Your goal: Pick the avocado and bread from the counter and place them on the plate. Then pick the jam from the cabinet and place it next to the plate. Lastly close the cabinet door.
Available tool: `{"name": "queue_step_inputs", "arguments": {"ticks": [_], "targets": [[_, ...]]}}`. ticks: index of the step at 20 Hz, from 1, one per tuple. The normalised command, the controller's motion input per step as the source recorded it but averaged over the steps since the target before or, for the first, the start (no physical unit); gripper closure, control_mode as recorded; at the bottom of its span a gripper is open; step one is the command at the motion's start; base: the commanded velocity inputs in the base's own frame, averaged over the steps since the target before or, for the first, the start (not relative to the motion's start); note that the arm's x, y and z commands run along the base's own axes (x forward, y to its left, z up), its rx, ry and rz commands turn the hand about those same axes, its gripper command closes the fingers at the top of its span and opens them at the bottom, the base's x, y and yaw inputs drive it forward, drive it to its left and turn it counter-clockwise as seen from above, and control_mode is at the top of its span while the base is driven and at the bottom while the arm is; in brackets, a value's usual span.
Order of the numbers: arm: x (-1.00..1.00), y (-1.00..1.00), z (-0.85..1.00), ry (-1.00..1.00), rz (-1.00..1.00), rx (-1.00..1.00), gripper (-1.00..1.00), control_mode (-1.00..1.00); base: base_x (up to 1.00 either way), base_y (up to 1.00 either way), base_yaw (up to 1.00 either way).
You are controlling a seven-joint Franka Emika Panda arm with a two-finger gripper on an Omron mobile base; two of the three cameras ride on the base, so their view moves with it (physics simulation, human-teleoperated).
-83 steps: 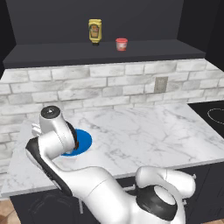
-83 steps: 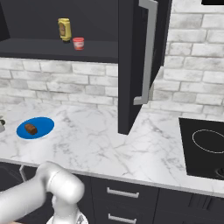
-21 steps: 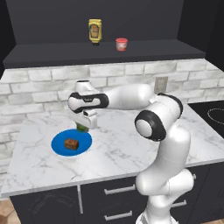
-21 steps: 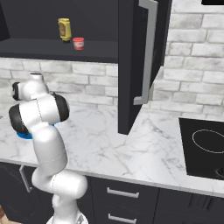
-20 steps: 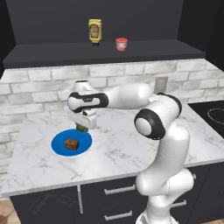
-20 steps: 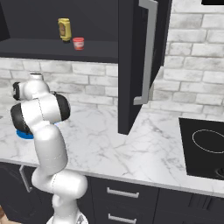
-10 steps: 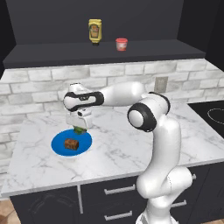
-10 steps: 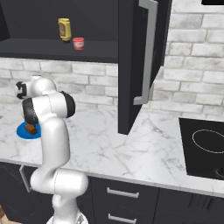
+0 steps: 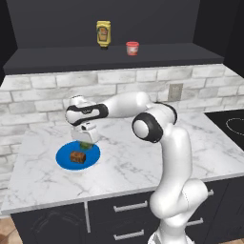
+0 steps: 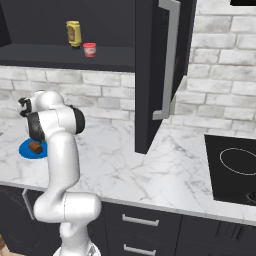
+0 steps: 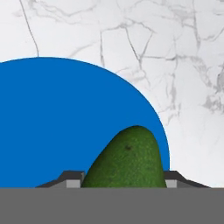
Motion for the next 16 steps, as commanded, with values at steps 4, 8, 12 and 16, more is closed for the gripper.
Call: {"name": "queue_step_inputs", "arguments": {"ticks": [4, 8, 12, 16], "targets": [[0.11, 0.00, -0.23, 0.00, 0.00, -0.04, 1.00, -1.00, 0.00, 0.00, 0.00], [0.10, 0.00, -0.20, 0.00, 0.00, -0.03, 1.00, -1.00, 0.00, 0.00, 0.00], [0.09, 0.03, -0.19, 0.00, 0.00, -0.04, 1.00, -1.00, 0.00, 0.00, 0.00], [0.05, 0.05, -0.16, 0.00, 0.00, -0.04, 1.00, -1.00, 0.00, 0.00, 0.00]]}}
